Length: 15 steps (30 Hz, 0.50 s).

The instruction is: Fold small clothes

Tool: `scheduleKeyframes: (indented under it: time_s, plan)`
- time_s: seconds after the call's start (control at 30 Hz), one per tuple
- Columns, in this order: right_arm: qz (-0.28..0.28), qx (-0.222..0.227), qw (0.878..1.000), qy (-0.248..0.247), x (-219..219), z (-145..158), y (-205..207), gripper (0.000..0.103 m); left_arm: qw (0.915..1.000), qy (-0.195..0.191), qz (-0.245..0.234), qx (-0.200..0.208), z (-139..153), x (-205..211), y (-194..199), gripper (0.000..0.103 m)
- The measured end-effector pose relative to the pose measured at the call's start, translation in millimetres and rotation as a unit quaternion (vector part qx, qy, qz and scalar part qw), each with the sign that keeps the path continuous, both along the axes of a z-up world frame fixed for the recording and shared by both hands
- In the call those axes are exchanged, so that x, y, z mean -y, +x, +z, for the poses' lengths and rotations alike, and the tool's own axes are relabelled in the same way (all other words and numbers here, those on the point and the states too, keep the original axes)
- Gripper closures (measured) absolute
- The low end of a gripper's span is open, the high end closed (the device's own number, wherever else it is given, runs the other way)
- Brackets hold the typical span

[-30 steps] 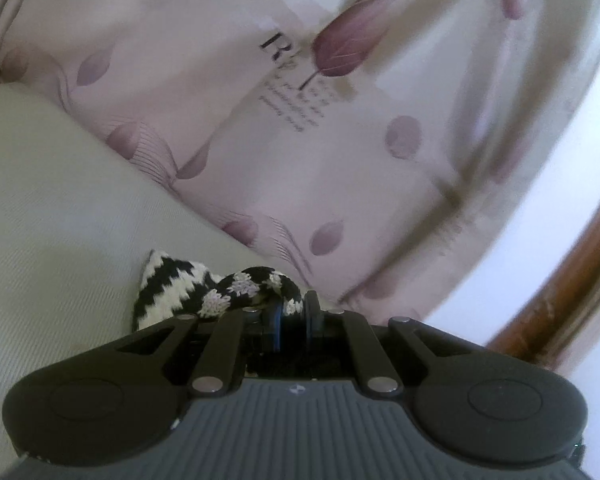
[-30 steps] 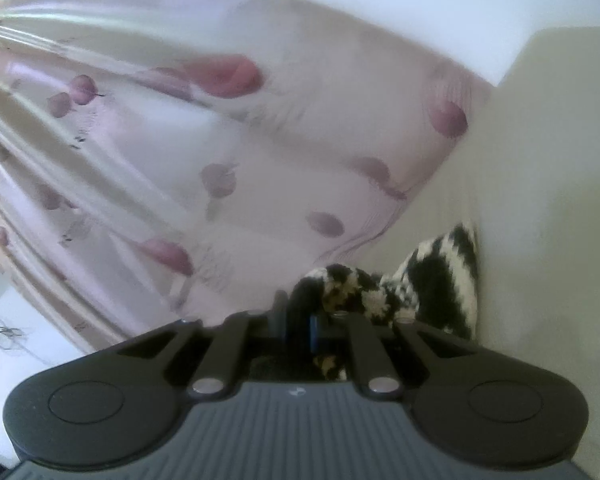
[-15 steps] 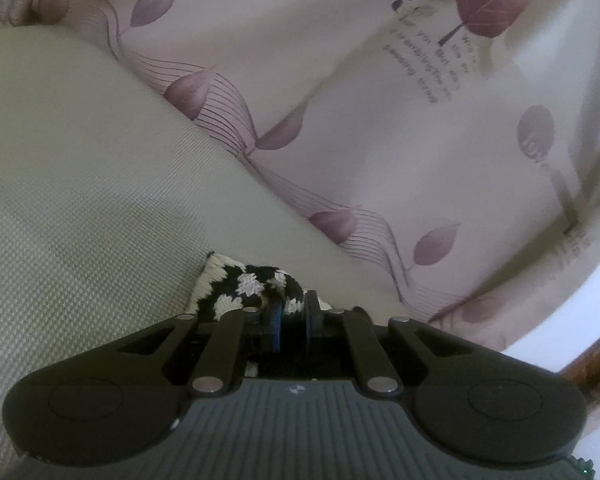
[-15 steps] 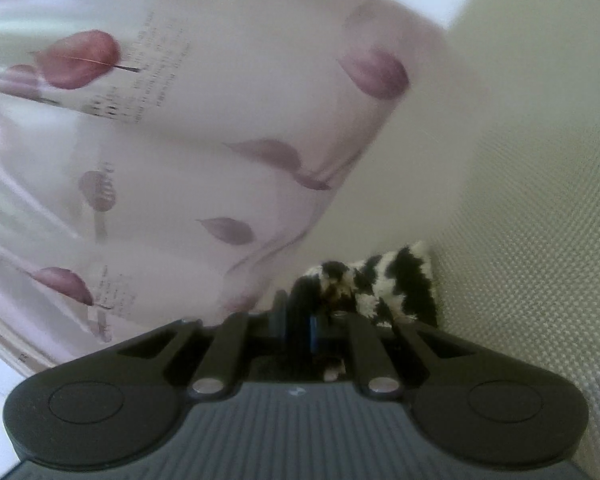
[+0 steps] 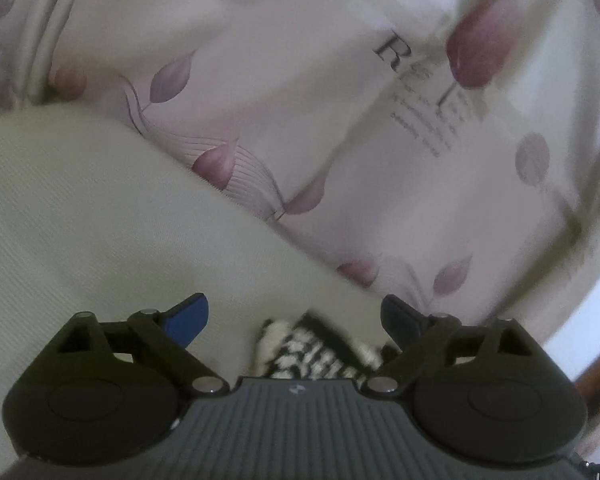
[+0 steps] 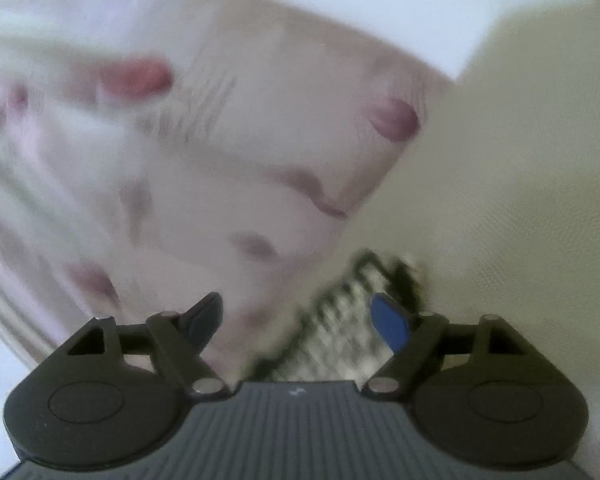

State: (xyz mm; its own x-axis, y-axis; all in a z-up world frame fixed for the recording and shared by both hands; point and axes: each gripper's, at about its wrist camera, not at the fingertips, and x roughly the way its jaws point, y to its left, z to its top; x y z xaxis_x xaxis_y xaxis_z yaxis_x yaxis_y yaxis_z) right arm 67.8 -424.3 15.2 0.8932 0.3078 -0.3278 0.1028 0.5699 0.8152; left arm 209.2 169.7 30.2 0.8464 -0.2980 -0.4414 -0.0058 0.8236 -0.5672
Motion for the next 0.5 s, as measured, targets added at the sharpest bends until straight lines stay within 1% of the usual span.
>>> scheduleKeyframes:
  time_s: [0.03, 0.07, 0.13, 0.17, 0.2, 0.23, 0.27, 0.3, 0.33, 0.37, 0.4, 0.43, 0.5]
  plan:
    - [0.010, -0.017, 0.999, -0.045, -7.2, 3.7, -11.0, 0.021, 0.9998, 0.010, -0.013, -0.013, -1.7, -2.4, -3.2, 0.012]
    - [0.022, -0.028, 0.996, -0.079, -13.0, 4.8, -21.6, 0.021, 0.9989, 0.018, -0.031, -0.030, -5.9, -4.4, -5.4, 0.013]
    - [0.041, -0.053, 0.991, -0.118, -23.6, 2.0, -37.5, 0.021, 0.9967, 0.015, -0.058, -0.056, -16.1, -6.2, -13.5, 0.015]
    - [0.047, -0.061, 0.989, -0.124, -27.2, -0.3, -43.1, 0.021, 0.9953, 0.008, -0.073, -0.063, -21.2, -5.2, -18.0, 0.021]
    - [0.052, -0.063, 0.989, -0.124, -30.4, -2.6, -48.1, 0.021, 0.9942, 0.002, -0.086, -0.064, -25.0, -3.1, -22.0, 0.030]
    - [0.055, -0.061, 0.990, -0.118, -31.7, -3.5, -50.1, 0.022, 0.9936, 0.001, -0.094, -0.064, -27.9, -0.2, -25.3, 0.036]
    - [0.058, -0.058, 0.990, -0.116, -32.9, -2.7, -50.8, 0.022, 0.9925, 0.002, -0.104, -0.064, -30.0, 4.1, -26.5, 0.054]
    - [0.061, -0.056, 0.990, -0.117, -34.2, -1.6, -50.3, 0.036, 0.9905, 0.007, -0.120, -0.067, -32.0, 10.4, -26.0, 0.084]
    - [0.065, -0.057, 0.989, -0.117, -34.9, -0.8, -47.1, 0.066, 0.9883, 0.016, -0.134, -0.071, -32.9, 17.5, -27.2, 0.095]
    - [0.068, -0.063, 0.989, -0.115, -36.0, -1.3, -46.1, 0.076, 0.9885, 0.029, -0.132, -0.067, -31.2, 22.3, -31.9, 0.094]
    - [0.065, -0.074, 0.988, -0.117, -37.2, -2.7, -42.8, 0.082, 0.9894, 0.033, -0.128, -0.058, -28.5, 23.1, -36.8, 0.094]
    - [0.061, -0.082, 0.988, -0.117, -37.1, -3.2, -42.2, 0.087, 0.9900, 0.031, -0.128, -0.053, -26.0, 20.9, -41.6, 0.094]
    - [0.058, -0.074, 0.990, -0.103, -34.5, 1.6, -48.3, 0.091, 0.9911, 0.031, -0.119, -0.051, -20.7, 14.8, -49.6, 0.094]
